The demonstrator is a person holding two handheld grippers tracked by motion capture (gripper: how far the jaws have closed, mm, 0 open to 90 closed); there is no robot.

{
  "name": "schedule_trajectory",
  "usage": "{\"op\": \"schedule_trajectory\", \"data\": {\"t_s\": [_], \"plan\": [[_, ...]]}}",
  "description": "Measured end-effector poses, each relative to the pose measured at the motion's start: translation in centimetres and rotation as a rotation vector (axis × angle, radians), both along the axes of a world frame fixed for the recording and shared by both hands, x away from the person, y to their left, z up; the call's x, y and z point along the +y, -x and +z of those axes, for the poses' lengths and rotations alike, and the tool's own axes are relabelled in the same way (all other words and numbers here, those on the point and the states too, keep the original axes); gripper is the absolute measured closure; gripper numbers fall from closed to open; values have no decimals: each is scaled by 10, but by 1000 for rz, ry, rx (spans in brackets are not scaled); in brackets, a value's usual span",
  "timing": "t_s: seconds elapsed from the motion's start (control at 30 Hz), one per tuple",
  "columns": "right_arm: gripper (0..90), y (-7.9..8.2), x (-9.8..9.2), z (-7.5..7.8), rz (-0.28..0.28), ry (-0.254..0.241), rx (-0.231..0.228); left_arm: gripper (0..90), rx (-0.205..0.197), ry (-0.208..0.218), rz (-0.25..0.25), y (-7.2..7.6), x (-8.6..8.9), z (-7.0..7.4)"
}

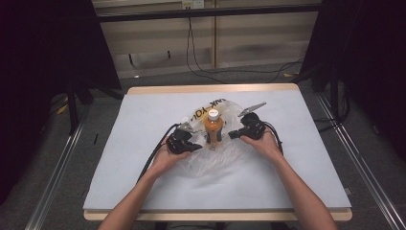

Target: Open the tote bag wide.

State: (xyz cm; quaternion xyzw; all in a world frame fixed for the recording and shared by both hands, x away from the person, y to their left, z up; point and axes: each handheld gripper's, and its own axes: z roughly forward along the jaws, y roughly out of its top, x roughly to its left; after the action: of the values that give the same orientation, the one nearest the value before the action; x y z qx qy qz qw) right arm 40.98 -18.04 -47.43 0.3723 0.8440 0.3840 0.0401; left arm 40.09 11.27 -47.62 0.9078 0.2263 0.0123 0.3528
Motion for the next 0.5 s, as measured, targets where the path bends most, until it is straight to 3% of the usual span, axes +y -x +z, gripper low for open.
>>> {"op": "schedule_trajectory", "data": {"t_s": [0.1, 0.13, 0.37, 0.5], "plan": [[900, 5, -7, -10, 1, 7, 12, 900, -2, 7, 26, -2, 7, 0], [900, 7, -11, -12, -2, -20, 13, 900, 3, 5, 35, -2, 9, 0], [900, 17, -31, -12, -20, -12, -1, 900, 9, 38, 87, -3, 33, -3], [900, 18, -34, -12, -30, -5, -4, 900, 6, 59, 100, -2, 35, -4]]}}
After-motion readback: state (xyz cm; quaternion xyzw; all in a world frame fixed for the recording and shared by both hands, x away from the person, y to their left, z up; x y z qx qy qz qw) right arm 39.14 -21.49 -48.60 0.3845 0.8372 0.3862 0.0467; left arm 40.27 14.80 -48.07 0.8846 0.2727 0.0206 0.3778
